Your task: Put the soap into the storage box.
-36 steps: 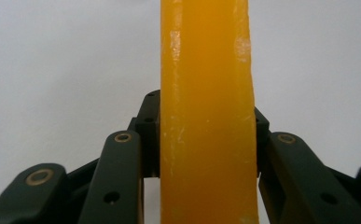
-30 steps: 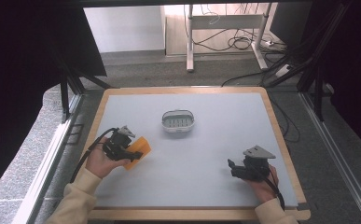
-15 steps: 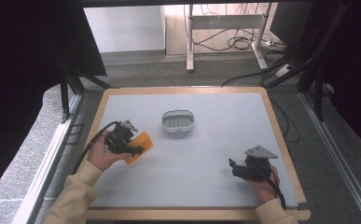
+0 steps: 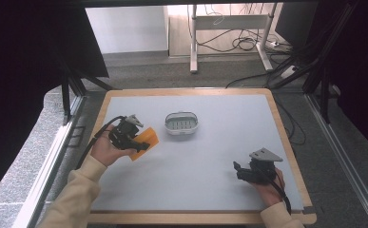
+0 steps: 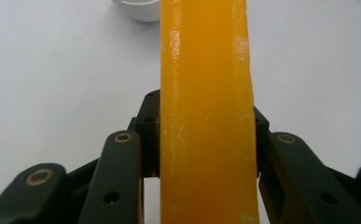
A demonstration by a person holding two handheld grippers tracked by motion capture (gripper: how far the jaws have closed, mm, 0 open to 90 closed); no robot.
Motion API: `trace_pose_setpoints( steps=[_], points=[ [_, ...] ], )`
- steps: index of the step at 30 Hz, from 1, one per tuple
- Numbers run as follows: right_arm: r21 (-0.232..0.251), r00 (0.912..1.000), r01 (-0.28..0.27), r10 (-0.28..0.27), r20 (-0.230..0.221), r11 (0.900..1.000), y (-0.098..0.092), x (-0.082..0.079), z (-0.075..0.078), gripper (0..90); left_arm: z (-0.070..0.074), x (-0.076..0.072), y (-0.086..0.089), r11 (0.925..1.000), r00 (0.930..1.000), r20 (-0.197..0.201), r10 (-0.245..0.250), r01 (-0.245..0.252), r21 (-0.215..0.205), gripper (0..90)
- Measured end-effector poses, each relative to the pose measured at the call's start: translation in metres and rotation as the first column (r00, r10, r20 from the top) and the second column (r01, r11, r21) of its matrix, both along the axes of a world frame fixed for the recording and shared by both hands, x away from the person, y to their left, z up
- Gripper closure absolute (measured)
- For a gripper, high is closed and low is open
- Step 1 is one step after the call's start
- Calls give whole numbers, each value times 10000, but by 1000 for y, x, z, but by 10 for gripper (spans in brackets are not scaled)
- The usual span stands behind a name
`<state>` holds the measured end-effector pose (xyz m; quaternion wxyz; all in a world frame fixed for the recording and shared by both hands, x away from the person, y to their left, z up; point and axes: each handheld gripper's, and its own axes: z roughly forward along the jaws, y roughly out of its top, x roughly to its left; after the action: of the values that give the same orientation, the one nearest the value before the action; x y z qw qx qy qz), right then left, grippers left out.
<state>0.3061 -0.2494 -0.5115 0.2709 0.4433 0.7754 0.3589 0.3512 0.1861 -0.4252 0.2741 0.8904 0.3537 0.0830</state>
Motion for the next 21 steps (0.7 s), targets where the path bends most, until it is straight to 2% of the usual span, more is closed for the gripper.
trace_pose_setpoints(
  steps=[9,16,21],
  points=[
    [31,9998,198,-198,13,9998,-3,1,-1,171,2,11,-2,10000,10000,45,-23,23,30,620],
    [7,9998,189,-189,27,9998,-2,0,-1,171,13,22,-3,10000,9999,152,30,-29,-81,620],
    [22,9997,252,-252,-10,9997,-4,0,-1,172,19,30,-7,9999,9996,277,-102,103,-64,620]
  ],
)
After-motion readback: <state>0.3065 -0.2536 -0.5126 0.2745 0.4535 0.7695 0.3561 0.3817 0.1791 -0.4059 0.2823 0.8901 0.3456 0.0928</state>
